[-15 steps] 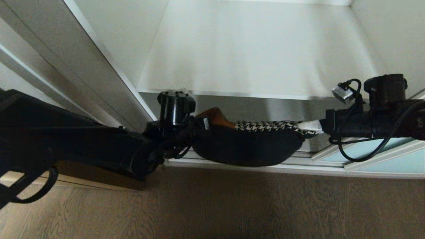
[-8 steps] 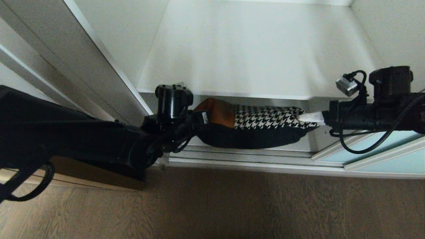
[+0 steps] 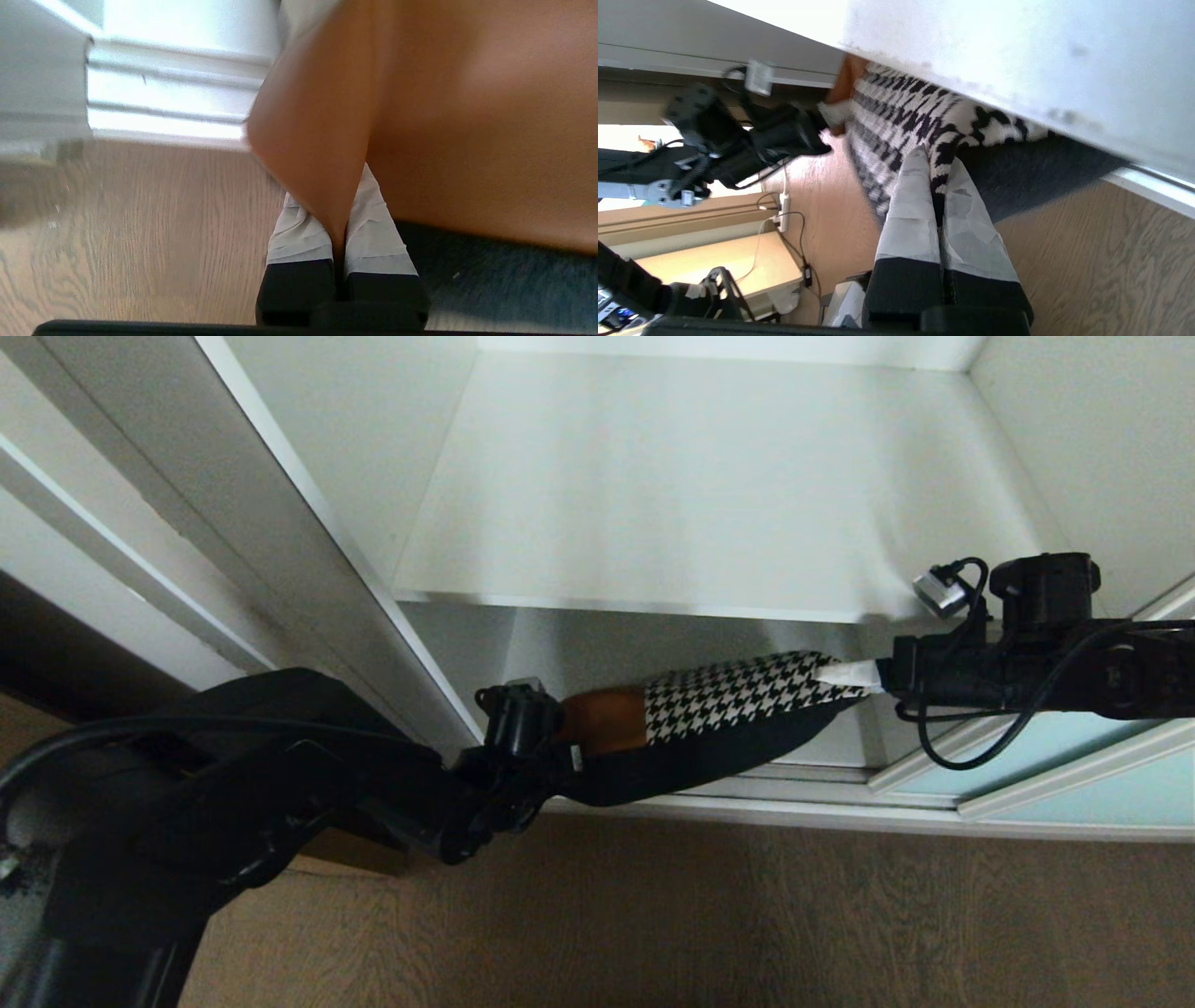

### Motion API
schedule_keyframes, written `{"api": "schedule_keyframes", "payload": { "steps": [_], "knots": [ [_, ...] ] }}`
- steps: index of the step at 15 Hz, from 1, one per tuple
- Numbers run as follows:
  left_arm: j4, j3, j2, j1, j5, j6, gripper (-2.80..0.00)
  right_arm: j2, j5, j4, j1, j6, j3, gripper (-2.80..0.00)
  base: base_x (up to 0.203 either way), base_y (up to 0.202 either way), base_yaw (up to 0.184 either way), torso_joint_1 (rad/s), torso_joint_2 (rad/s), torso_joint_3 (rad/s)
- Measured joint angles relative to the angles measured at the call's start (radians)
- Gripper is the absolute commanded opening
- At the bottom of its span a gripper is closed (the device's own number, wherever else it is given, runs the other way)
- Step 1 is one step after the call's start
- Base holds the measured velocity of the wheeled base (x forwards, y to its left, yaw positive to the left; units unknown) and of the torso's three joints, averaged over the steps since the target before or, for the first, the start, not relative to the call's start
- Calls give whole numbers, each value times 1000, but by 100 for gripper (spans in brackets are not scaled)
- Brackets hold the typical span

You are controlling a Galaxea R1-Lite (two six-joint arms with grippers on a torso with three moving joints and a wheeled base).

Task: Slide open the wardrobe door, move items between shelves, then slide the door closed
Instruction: Place the pillow on the lower shelf

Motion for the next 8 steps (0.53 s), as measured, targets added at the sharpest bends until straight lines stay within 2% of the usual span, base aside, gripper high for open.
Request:
{"api": "schedule_keyframes", "payload": {
  "steps": [8],
  "knots": [
    [26, -49, 46, 11, 4, -1, -280, 8, -5, -31, -23, -30, 89, -280, 0, 0, 0, 0, 0, 0]
  ]
}}
